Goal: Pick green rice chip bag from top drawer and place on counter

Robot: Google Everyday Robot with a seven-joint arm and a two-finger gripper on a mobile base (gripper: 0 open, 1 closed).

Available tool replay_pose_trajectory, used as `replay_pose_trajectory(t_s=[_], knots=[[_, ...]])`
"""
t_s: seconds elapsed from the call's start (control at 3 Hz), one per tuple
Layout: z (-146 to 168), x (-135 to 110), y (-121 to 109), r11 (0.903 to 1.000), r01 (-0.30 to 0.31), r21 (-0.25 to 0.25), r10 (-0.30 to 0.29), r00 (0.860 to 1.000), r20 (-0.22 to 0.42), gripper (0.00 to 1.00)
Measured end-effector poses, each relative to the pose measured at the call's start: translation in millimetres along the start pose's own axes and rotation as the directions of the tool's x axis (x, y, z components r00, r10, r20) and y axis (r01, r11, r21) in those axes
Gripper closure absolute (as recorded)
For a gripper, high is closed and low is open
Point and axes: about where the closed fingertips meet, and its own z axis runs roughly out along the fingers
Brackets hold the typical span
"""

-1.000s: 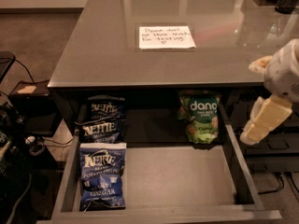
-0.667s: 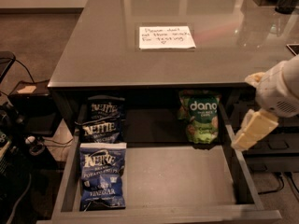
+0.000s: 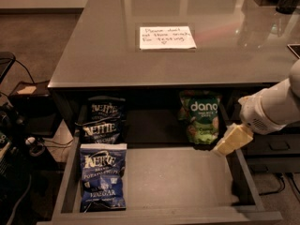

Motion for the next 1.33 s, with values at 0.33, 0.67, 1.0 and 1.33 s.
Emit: replay_pose_trajectory(t_s=[0.33,0.67,1.0,1.33], knots=[[-2,-2,0,1.0000,-0.007,0.004,0.007,1.000,0.001,0.00],[5,5,0,0.9998,-0.019,0.004,0.019,1.000,-0.002,0.00],[27,16,5,0.9985,-0.055,0.008,0.055,0.998,0.040,0.00],[49,13,7,0.9954,-0.091,0.030,0.087,0.991,0.101,0.00]])
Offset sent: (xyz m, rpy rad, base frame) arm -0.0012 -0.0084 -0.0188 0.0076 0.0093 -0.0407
